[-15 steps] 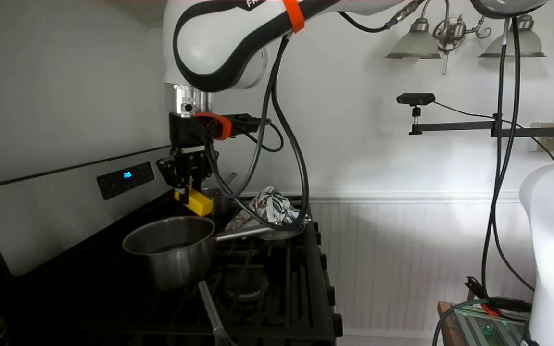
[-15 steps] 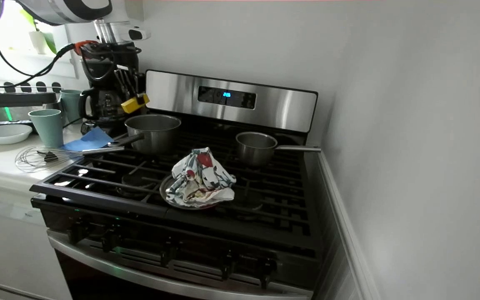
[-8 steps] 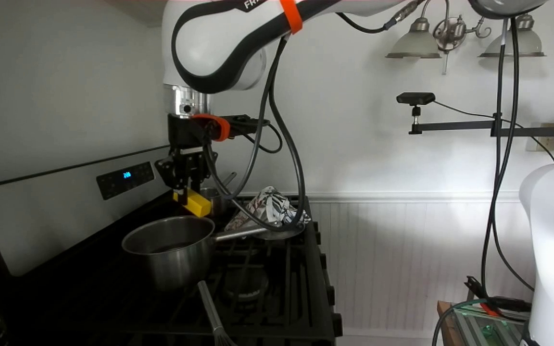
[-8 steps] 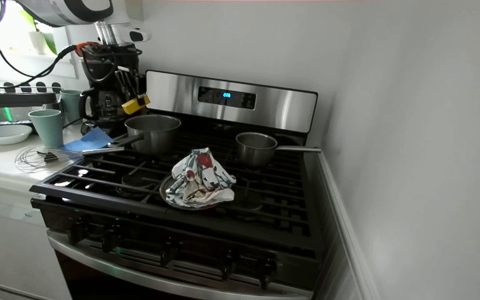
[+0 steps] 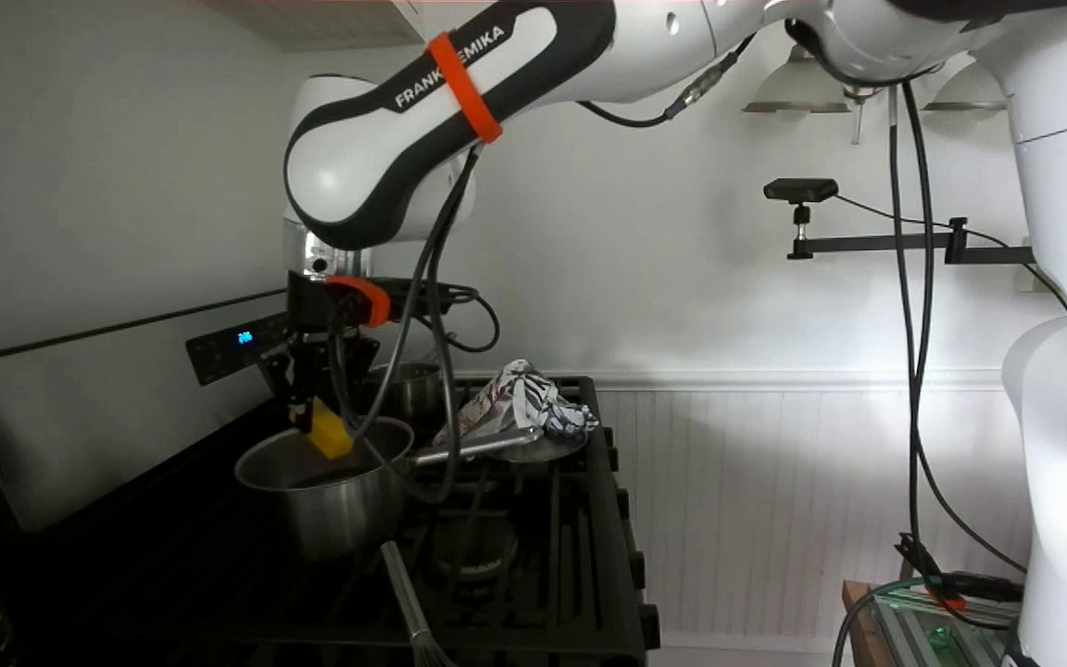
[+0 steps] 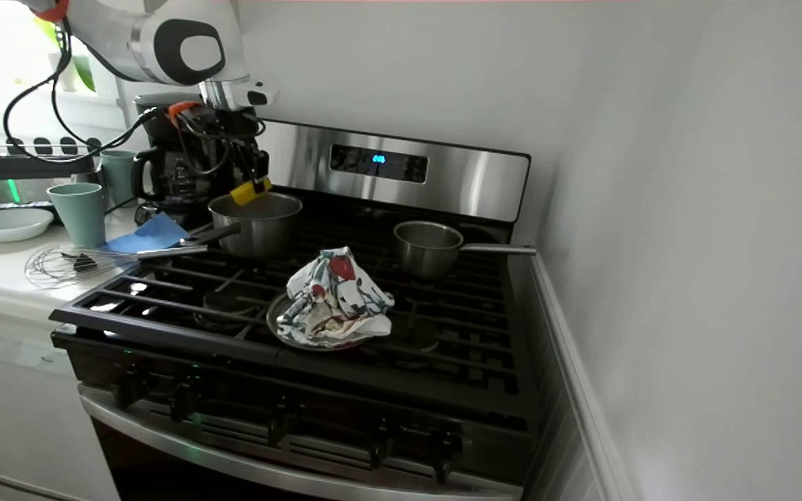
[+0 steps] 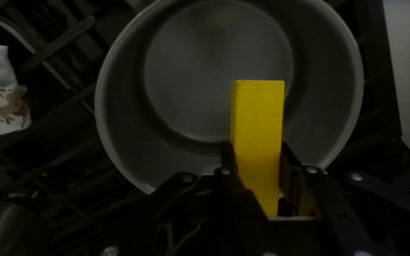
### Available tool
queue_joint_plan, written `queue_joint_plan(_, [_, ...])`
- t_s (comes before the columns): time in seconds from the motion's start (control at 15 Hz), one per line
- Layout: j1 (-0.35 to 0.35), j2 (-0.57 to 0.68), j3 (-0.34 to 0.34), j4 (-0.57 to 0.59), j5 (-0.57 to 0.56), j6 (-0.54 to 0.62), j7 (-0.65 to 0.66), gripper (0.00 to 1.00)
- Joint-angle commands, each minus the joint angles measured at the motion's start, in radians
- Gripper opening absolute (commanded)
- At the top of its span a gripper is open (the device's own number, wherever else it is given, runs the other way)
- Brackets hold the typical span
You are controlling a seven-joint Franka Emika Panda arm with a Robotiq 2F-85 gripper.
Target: Pour the water from the blue cup into the larger pot then put the yellow block in the same pot
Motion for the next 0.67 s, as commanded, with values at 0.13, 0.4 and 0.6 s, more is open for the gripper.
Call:
queue_joint_plan(0.13, [0.002,0.135,0.008,0.126,0.05,-0.02,-0.045,0.08])
queue_joint_plan(0.4, [0.002,0.184,0.005,0.154,0.042,-0.057,-0.068,0.08])
queue_joint_plan(0.6, [-0.001,0.208,0.007,0.156,0.047,-0.086,-0.088,0.08])
